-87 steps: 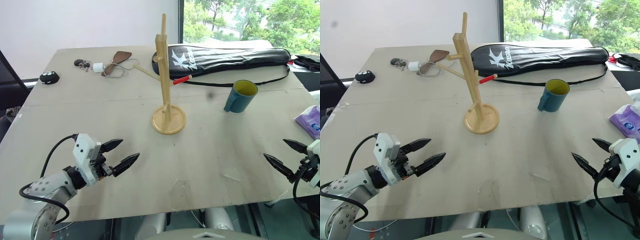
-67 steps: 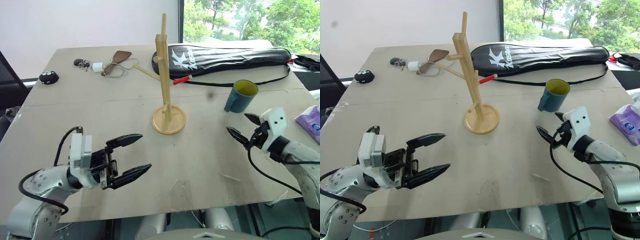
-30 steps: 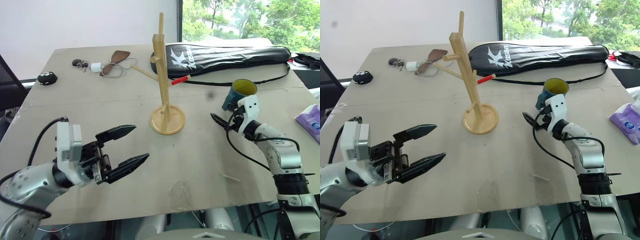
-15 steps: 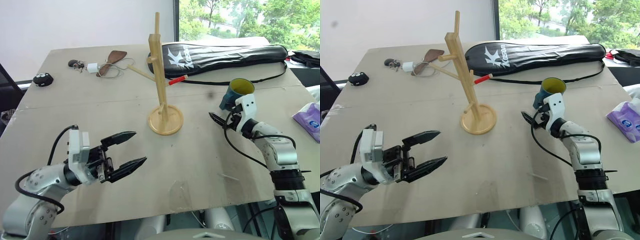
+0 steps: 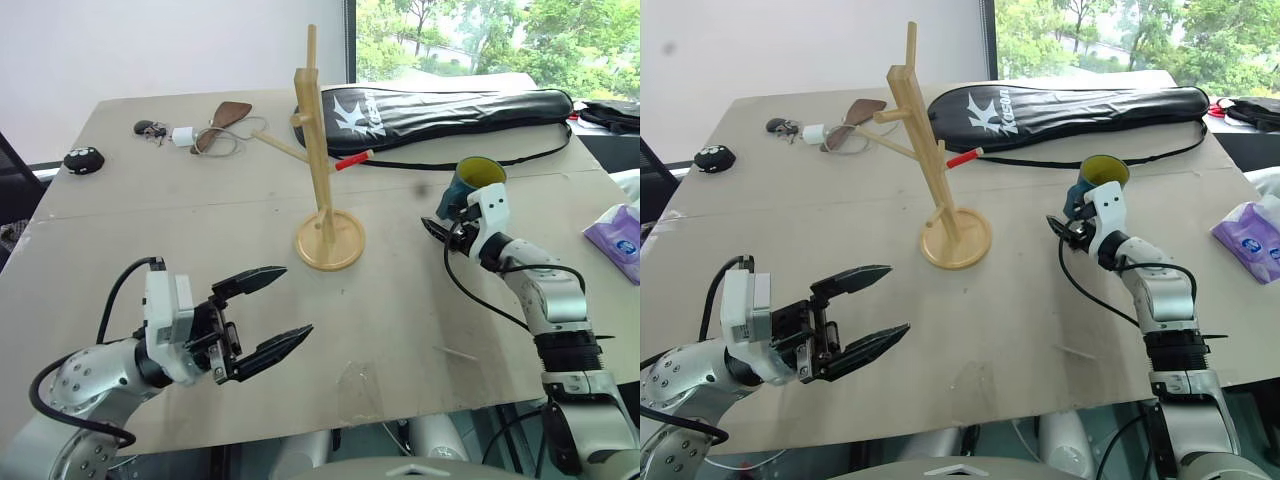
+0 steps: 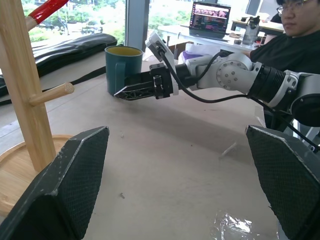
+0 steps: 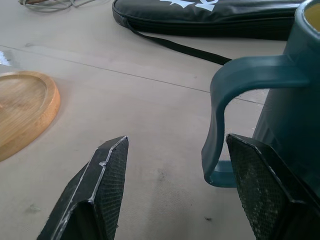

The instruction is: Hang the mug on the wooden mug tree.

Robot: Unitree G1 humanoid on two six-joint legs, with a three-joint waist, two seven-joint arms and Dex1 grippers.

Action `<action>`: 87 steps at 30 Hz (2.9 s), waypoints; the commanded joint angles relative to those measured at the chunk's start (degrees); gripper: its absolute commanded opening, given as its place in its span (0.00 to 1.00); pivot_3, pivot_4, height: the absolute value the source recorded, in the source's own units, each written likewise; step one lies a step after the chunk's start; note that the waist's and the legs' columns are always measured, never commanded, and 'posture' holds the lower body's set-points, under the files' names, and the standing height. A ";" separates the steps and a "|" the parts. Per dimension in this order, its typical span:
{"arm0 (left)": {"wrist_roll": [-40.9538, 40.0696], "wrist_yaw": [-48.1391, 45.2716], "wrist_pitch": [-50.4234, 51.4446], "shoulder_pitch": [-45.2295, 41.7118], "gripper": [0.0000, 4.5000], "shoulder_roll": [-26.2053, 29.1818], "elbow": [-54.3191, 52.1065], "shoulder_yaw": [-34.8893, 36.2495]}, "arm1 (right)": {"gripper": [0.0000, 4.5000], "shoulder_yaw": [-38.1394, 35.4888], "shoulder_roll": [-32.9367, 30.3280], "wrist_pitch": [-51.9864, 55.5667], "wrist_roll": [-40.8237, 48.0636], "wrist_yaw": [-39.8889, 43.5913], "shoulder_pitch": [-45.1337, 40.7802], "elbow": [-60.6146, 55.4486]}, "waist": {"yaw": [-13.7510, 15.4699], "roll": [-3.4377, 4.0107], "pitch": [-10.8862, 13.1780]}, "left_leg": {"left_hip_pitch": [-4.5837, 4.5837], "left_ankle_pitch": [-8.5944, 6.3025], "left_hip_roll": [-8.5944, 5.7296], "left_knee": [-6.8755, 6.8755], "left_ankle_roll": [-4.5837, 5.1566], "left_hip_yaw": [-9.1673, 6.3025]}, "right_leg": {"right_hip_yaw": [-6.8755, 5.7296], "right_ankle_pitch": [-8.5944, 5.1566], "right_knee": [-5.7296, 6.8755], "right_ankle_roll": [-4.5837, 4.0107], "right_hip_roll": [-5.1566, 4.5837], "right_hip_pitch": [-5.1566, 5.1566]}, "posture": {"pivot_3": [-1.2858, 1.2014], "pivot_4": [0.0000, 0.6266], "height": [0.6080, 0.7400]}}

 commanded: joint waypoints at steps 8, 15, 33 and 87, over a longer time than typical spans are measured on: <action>-2.79 0.02 -0.33 -0.73 1.00 0.63 0.83 3.52 | 0.02 -0.40 1.01 -3.65 -1.49 -0.72 -3.31 3.27 | -0.13 0.01 0.00 | 0.01 0.00 0.00 0.00 0.00 0.00 | -0.01 0.00 0.00 0.00 0.01 0.00 | 0.52 0.24 1.00; -1.48 -1.44 -0.44 -4.48 1.00 1.06 4.73 1.98 | 0.02 -0.92 0.59 -2.60 -0.90 -0.53 -2.47 0.65 | -0.22 0.00 0.00 | -0.01 0.00 -0.02 0.01 0.00 0.01 | 0.00 0.00 -0.01 0.00 0.01 0.00 | 0.52 0.24 1.00; -0.47 -2.27 -1.31 -5.27 1.00 -0.79 4.44 0.29 | 0.02 -1.79 -5.77 5.59 3.64 2.42 2.69 -15.63 | -0.07 0.00 0.00 | -0.09 0.00 -0.01 0.00 0.00 0.01 | 0.01 0.00 0.04 0.00 0.00 -0.10 | 0.52 0.24 1.00; 3.92 7.79 -9.50 2.26 1.00 -9.69 -5.57 0.01 | 0.02 18.48 -12.52 26.67 8.76 25.39 -36.82 -11.14 | 0.43 -0.07 0.00 | -0.47 0.00 -0.01 0.05 0.00 -0.07 | -0.11 0.01 -0.04 0.00 -0.07 -0.34 | 0.52 0.24 1.00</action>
